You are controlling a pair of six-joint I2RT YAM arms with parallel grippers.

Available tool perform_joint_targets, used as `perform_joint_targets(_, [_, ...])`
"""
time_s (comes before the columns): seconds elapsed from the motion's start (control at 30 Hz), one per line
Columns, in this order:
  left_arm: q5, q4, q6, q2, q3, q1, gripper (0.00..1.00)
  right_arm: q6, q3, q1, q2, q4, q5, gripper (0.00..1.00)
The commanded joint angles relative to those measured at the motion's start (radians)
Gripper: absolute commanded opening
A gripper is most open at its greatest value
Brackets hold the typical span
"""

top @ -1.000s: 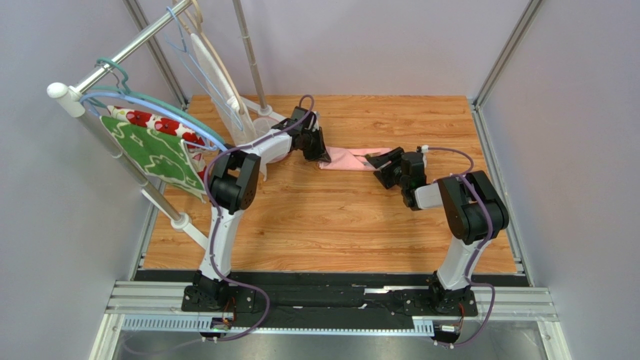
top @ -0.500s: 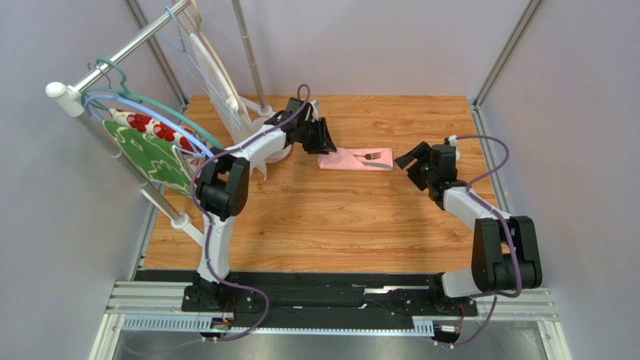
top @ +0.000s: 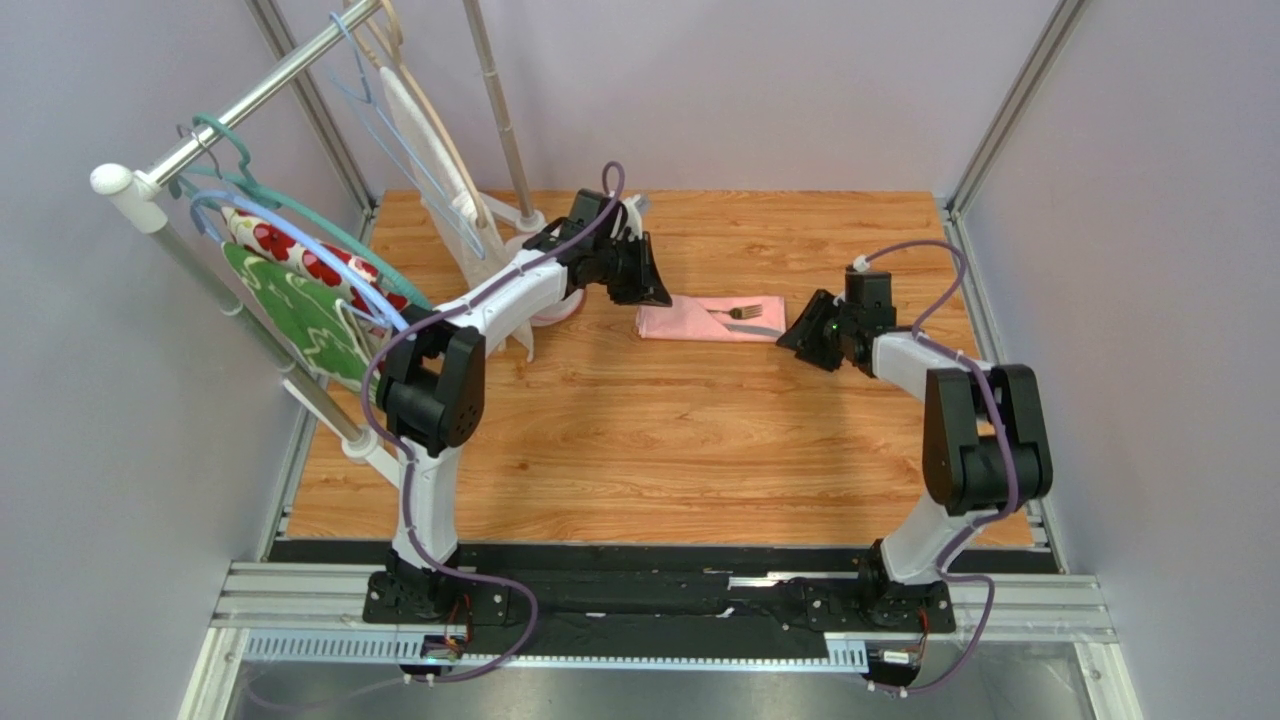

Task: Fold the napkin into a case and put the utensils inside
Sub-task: Insert the knife into the folded napkin.

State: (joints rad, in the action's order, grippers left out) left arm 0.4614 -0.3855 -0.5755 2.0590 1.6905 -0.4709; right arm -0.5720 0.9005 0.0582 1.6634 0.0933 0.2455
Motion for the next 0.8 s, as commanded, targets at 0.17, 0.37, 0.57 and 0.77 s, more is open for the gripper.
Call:
perform_joint_targets(0.17, [-0.03,-0.078,0.101,0.041,0.043,0.032,0.0,0.076,0.196,0.035,0.165,0.017,0.031,0.45])
perform_joint_targets(0.37, [-0.069,-0.101,0.118,0.102,0.101,0.032,0.0,0.092,0.239,0.054,0.187,0.056,0.0,0.48])
perform_joint_targets(0.57, [-0.064,-0.101,0.114,0.13,0.124,0.031,0.0,0.121,0.262,0.075,0.185,0.14,-0.055,0.49])
perform_joint_targets(0.77, [-0.069,-0.104,0.114,0.158,0.132,0.031,0.0,0.139,0.261,0.075,0.154,0.184,-0.117,0.54])
